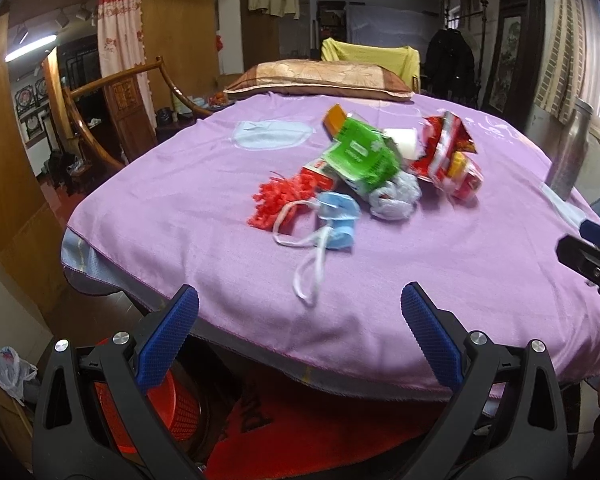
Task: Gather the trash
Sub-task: 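Grasp the red mesh net with the left tool while the right tool grasps the red snack bag, then carry both items to the red wastebasket and open both tools to drop them, then grasp the blue face mask with the left tool while the right tool grasps the plastic cup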
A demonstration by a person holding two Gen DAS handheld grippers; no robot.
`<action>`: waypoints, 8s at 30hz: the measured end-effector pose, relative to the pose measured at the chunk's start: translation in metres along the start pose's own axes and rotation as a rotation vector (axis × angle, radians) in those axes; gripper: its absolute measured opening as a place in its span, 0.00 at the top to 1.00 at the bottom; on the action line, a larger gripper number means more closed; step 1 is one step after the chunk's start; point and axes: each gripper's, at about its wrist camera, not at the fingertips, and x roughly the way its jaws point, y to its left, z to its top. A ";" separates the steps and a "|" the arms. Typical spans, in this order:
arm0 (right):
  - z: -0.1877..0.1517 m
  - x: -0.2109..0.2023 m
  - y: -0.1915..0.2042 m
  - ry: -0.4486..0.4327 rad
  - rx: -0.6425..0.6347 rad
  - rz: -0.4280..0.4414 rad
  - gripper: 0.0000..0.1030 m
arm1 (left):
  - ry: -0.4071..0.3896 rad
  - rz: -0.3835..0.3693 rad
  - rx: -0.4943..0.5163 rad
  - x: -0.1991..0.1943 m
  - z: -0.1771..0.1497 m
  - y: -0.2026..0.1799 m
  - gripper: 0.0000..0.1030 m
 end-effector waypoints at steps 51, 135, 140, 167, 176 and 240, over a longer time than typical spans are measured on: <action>0.028 0.090 -0.047 0.147 0.229 0.140 0.05 | 0.154 0.039 -0.004 0.137 0.078 0.044 0.45; 0.004 0.123 0.404 0.329 -0.469 0.630 0.30 | 0.130 0.548 -0.575 -0.025 -0.149 0.372 0.07; 0.007 0.124 0.405 0.327 -0.457 0.644 0.30 | 0.133 0.527 -0.575 -0.025 -0.149 0.370 0.07; 0.066 0.064 0.285 0.034 -0.364 0.478 0.06 | 0.060 0.412 -0.471 -0.041 -0.087 0.292 0.07; 0.088 0.024 0.121 -0.122 -0.163 0.264 0.06 | 0.043 0.239 -0.258 -0.024 -0.021 0.169 0.07; 0.085 0.135 -0.048 0.133 0.131 0.170 0.47 | -0.010 -0.056 0.000 0.060 0.059 -0.007 0.69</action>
